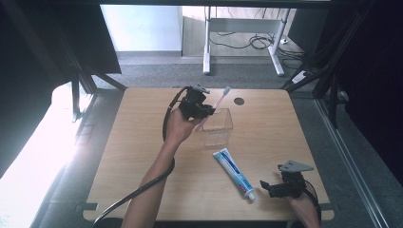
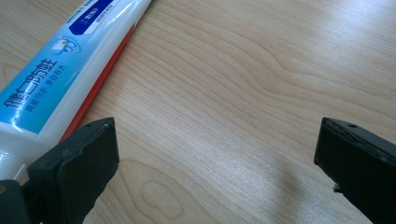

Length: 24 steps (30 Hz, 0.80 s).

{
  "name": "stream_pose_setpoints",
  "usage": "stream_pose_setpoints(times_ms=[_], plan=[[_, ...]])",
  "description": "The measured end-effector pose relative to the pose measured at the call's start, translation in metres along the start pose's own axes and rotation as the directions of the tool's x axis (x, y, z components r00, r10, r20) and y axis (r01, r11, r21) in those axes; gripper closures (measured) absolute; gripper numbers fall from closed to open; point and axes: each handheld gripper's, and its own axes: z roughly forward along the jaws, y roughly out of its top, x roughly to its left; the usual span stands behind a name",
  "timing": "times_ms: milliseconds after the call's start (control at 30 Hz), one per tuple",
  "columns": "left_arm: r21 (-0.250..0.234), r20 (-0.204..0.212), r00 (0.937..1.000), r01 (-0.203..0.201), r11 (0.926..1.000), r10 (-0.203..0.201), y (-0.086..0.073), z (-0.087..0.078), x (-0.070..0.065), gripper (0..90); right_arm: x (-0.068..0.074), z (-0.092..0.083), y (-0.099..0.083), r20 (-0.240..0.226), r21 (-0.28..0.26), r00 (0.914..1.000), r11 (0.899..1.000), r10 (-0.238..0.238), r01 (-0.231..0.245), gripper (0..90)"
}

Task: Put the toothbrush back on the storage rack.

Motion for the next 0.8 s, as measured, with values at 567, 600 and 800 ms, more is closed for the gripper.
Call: stream_pose_setpoints(times_ms=[567, 600, 800], plan=[[-0.032, -0.021, 0.9997, -0.015, 0.9994, 0.014, 0.015, 0.031, 0.000, 78.9, -0.001, 0.000, 0.000, -0.007, 0.001, 1.0000, 1.000, 0.000, 0.000, 0.7], [-0.036, -0.026, 0.9996, -0.014, 0.9993, 0.013, 0.015, 0.033, 0.000, 79.0, -0.001, 0.000, 0.000, -0.008, 0.000, 1.0000, 1.000, 0.000, 0.000, 0.7], [-0.042, -0.031, 0.9995, -0.010, 0.9991, 0.008, 0.016, 0.042, 0.002, 78.9, -0.002, 0.000, -0.001, -0.009, -0.002, 1.0000, 1.000, 0.000, -0.001, 0.7]])
